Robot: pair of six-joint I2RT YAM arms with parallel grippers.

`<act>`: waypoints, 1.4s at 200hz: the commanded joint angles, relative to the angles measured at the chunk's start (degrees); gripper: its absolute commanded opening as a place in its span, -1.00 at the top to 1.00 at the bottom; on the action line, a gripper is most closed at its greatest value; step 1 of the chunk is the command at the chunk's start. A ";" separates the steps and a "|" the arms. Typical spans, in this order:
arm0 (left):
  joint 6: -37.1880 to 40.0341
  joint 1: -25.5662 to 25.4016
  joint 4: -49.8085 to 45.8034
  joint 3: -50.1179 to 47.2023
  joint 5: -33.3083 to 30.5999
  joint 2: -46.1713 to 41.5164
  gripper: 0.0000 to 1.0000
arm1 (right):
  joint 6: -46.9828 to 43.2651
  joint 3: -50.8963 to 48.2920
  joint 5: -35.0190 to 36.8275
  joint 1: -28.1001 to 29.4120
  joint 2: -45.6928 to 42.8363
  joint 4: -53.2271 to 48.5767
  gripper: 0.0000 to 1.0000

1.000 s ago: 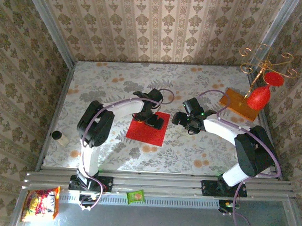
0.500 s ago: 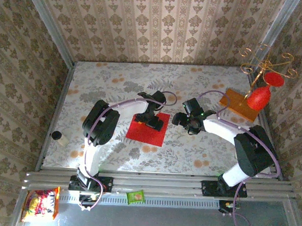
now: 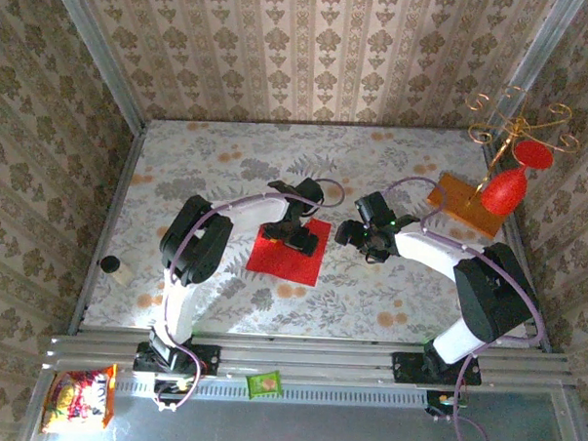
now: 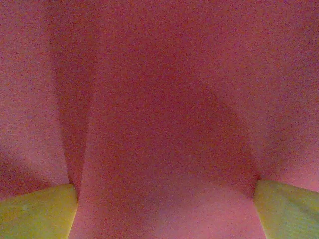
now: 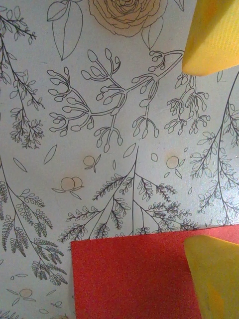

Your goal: Fold a paper plane with a square sheet of paper (pick it up from the middle)

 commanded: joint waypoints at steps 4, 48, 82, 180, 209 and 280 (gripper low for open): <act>-2.09 0.57 1.18 -3.75 -0.54 2.56 -0.79 | 1.24 1.25 1.76 -0.03 0.64 -0.68 -0.69; -3.59 2.84 4.33 -6.38 2.06 -3.48 -0.35 | 1.56 1.53 2.06 -0.05 0.40 -0.87 -0.69; -4.72 7.82 9.79 -11.30 8.72 -12.37 0.04 | 1.93 1.52 2.03 -0.05 -0.29 -0.64 -0.69; -23.72 14.41 46.03 -25.24 42.58 -22.73 0.22 | -0.42 -0.38 -6.43 -2.43 -6.46 7.51 -0.69; -24.18 14.00 47.78 -26.28 42.12 -17.71 0.28 | -1.31 -0.70 -8.94 -3.16 -6.33 8.74 -0.63; -12.77 12.89 32.85 -23.58 32.44 -10.81 0.33 | -6.31 5.13 -12.82 2.14 2.36 6.44 0.06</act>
